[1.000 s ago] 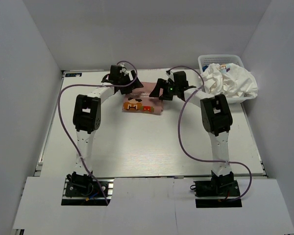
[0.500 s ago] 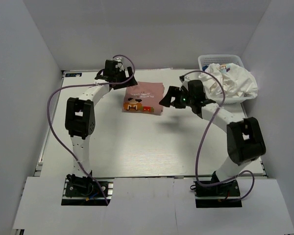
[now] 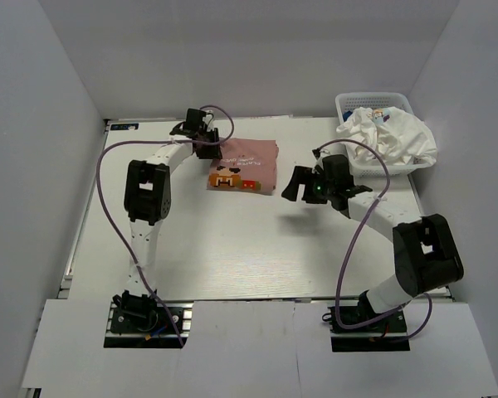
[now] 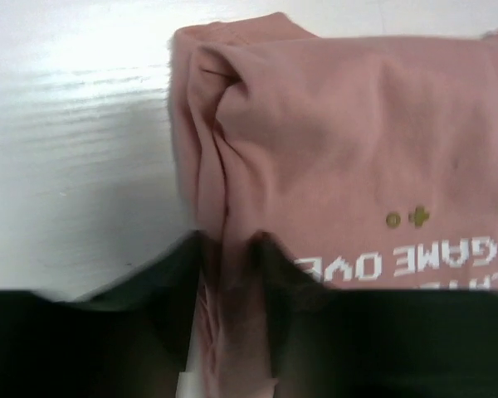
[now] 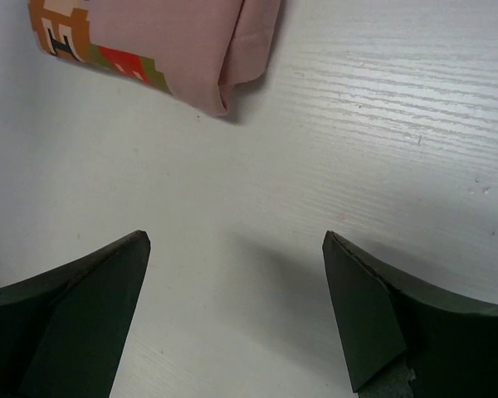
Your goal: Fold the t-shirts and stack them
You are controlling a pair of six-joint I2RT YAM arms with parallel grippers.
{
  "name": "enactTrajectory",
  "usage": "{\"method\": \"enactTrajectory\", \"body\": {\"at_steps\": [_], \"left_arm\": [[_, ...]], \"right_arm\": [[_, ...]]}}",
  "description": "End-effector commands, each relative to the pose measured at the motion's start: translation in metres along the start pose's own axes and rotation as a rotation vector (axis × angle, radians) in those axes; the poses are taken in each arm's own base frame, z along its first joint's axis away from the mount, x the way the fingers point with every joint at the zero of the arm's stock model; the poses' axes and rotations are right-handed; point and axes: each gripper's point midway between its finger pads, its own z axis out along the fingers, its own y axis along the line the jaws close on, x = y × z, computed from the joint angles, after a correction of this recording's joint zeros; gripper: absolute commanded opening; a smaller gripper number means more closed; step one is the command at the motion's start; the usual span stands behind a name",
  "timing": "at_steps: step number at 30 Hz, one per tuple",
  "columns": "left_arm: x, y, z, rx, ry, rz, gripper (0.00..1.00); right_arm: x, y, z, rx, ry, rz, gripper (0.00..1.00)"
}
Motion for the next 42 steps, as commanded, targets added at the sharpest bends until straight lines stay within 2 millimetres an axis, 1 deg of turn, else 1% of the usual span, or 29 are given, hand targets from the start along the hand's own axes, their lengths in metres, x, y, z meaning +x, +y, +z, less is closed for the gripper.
{"method": "enactTrajectory", "body": {"at_steps": [1,2,3,5,6,7,8,10,12,13,14,18,19,20,21,22,23,25,27,28,29,33,35,36,37,39,40,41,42], "left_arm": [[0.015,0.002,0.003,0.011,0.064,0.027,0.31],[0.015,0.003,0.003,0.012,0.064,0.037,0.10],[0.012,0.007,0.000,-0.014,0.054,0.053,0.00],[0.003,0.009,-0.008,-0.034,0.030,0.090,0.00],[0.001,0.022,-0.012,-0.085,0.022,0.083,0.00],[-0.015,0.025,-0.023,-0.100,-0.023,0.082,0.00],[-0.015,0.030,-0.026,-0.130,-0.027,0.091,0.00],[-0.030,0.057,-0.040,-0.193,-0.062,0.078,0.00],[-0.041,0.075,-0.052,-0.280,-0.089,0.120,0.00],[-0.051,0.092,-0.061,-0.320,-0.114,0.115,0.00],[-0.057,0.101,-0.066,-0.343,-0.126,0.124,0.00],[-0.075,0.149,-0.085,-0.460,-0.148,0.156,0.00],[-0.069,0.162,-0.077,-0.484,-0.127,0.158,0.00],[-0.078,0.176,-0.083,-0.510,-0.141,0.150,0.00],[-0.078,0.186,-0.084,-0.530,-0.128,0.148,0.00],[-0.090,0.193,-0.088,-0.540,-0.154,0.153,0.00],[-0.084,0.211,-0.085,-0.565,-0.134,0.134,0.00],[-0.094,0.230,-0.090,-0.600,-0.149,0.151,0.00],[-0.090,0.259,-0.092,-0.656,-0.146,0.146,0.00],[-0.101,0.269,-0.100,-0.696,-0.176,0.154,0.00],[-0.100,0.278,-0.100,-0.712,-0.170,0.156,0.00],[-0.102,0.321,-0.110,-0.807,-0.176,0.161,0.00],[-0.102,0.336,-0.108,-0.843,-0.180,0.181,0.00],[-0.108,0.344,-0.113,-0.863,-0.209,0.172,0.00],[-0.116,0.345,-0.117,-0.878,-0.235,0.179,0.00],[-0.114,0.355,-0.112,-0.889,-0.242,0.184,0.00],[-0.123,0.361,-0.120,-0.902,-0.279,0.177,0.00],[-0.121,0.363,-0.114,-0.903,-0.270,0.185,0.00],[-0.128,0.364,-0.116,-0.909,-0.291,0.199,0.00]], "right_arm": [[-0.013,0.000,-0.012,0.018,-0.062,-0.032,0.90],[-0.013,0.000,-0.013,0.018,-0.066,-0.041,0.90],[-0.012,0.000,-0.015,0.019,-0.067,-0.042,0.90],[-0.011,-0.006,-0.017,0.047,-0.073,-0.053,0.90],[-0.010,-0.007,-0.018,0.056,-0.075,-0.054,0.90],[-0.013,-0.013,-0.020,0.087,-0.090,-0.057,0.90],[-0.009,-0.017,-0.021,0.101,-0.084,-0.066,0.90],[-0.009,-0.024,-0.021,0.133,-0.089,-0.062,0.90],[-0.008,-0.029,-0.020,0.158,-0.091,-0.059,0.90],[-0.010,-0.029,-0.021,0.160,-0.096,-0.063,0.90],[-0.009,-0.029,-0.020,0.161,-0.094,-0.066,0.90],[-0.010,-0.032,-0.020,0.175,-0.096,-0.075,0.90],[-0.011,-0.033,-0.021,0.182,-0.100,-0.077,0.90],[-0.011,-0.036,-0.020,0.198,-0.102,-0.075,0.90],[-0.012,-0.037,-0.021,0.203,-0.103,-0.079,0.90],[-0.020,-0.040,-0.021,0.236,-0.122,-0.081,0.90],[-0.022,-0.042,-0.022,0.248,-0.124,-0.080,0.90],[-0.028,-0.039,-0.020,0.245,-0.129,-0.078,0.90],[-0.033,-0.037,-0.017,0.237,-0.132,-0.078,0.90],[-0.025,-0.038,-0.016,0.240,-0.097,-0.076,0.90],[-0.030,-0.037,-0.016,0.239,-0.101,-0.077,0.90],[-0.030,-0.041,-0.014,0.267,-0.067,-0.079,0.90],[-0.031,-0.040,-0.014,0.271,-0.058,-0.076,0.90],[-0.030,-0.040,-0.013,0.268,-0.052,-0.075,0.90],[-0.031,-0.040,-0.012,0.267,-0.052,-0.073,0.90],[-0.033,-0.038,-0.012,0.263,-0.049,-0.071,0.90],[-0.035,-0.035,-0.013,0.252,-0.050,-0.072,0.90],[-0.035,-0.033,-0.013,0.247,-0.048,-0.070,0.90],[-0.037,-0.031,-0.012,0.239,-0.051,-0.073,0.90]]}}
